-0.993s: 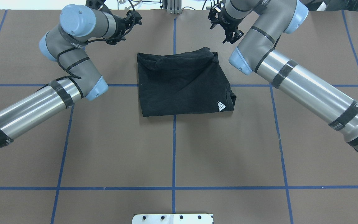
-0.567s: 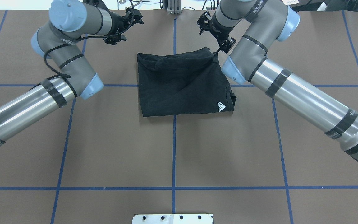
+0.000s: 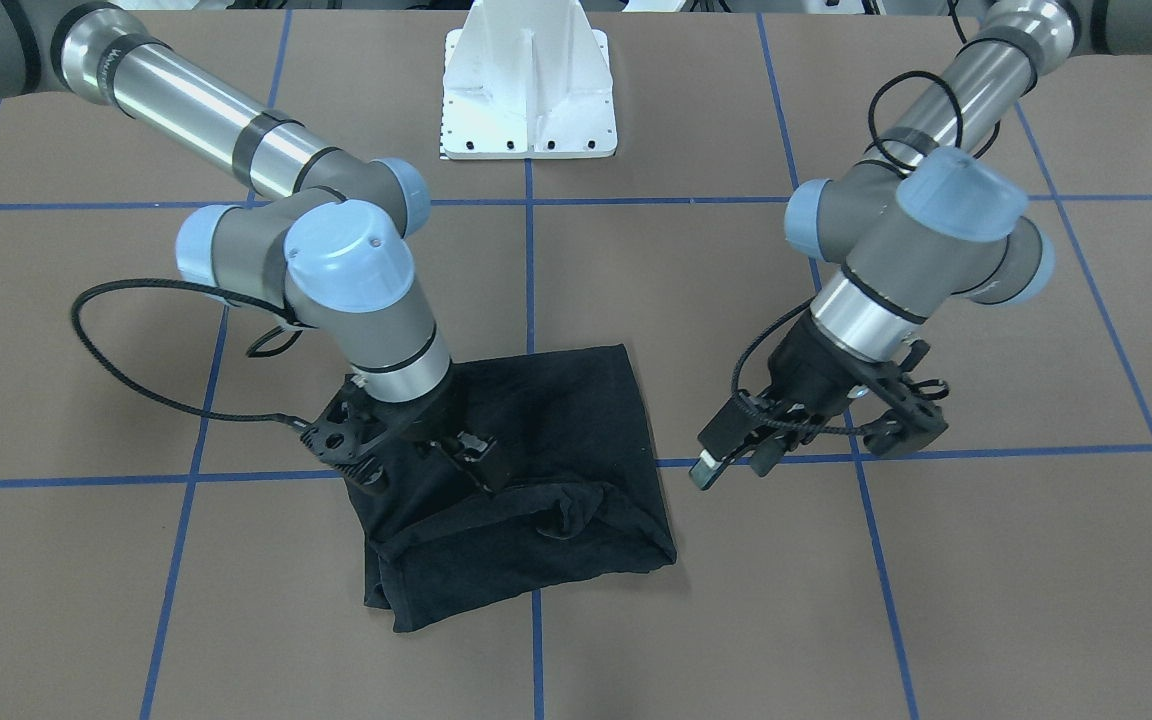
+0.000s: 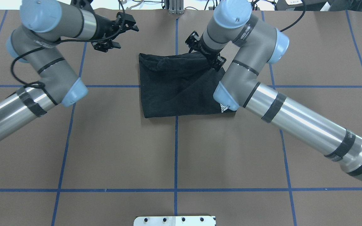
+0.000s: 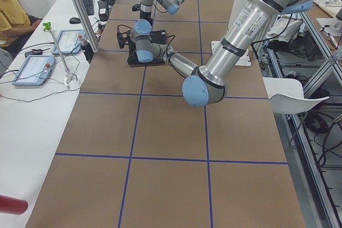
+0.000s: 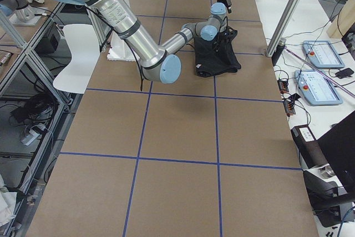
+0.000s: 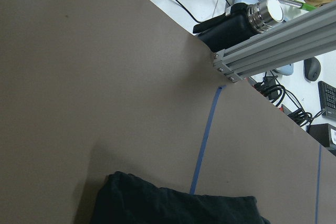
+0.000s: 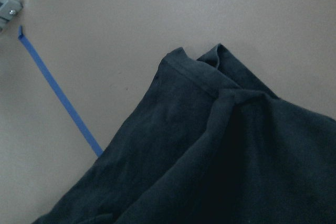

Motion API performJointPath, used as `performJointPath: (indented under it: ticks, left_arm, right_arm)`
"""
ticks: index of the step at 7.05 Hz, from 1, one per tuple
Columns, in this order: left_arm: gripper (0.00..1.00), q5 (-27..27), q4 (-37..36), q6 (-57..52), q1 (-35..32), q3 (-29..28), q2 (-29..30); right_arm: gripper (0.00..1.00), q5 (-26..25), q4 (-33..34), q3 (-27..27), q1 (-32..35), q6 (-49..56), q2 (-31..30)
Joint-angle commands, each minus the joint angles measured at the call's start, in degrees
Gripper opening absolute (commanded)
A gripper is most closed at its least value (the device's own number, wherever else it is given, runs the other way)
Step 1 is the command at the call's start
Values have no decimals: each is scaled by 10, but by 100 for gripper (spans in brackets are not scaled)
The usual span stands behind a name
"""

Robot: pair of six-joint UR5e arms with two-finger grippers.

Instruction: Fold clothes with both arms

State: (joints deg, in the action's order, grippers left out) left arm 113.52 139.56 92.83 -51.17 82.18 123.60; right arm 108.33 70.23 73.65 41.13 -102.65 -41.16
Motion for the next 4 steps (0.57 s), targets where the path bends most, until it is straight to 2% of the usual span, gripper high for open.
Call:
performJointPath:
  ticks: [1, 4]
  left_arm:
    - [94, 33, 0, -18, -25, 30, -42]
    - [95, 37, 0, -28, -28, 27, -49]
  right_arm:
    - [0, -47, 17, 21, -37, -1, 0]
    - [0, -63, 41, 15, -58, 24, 22]
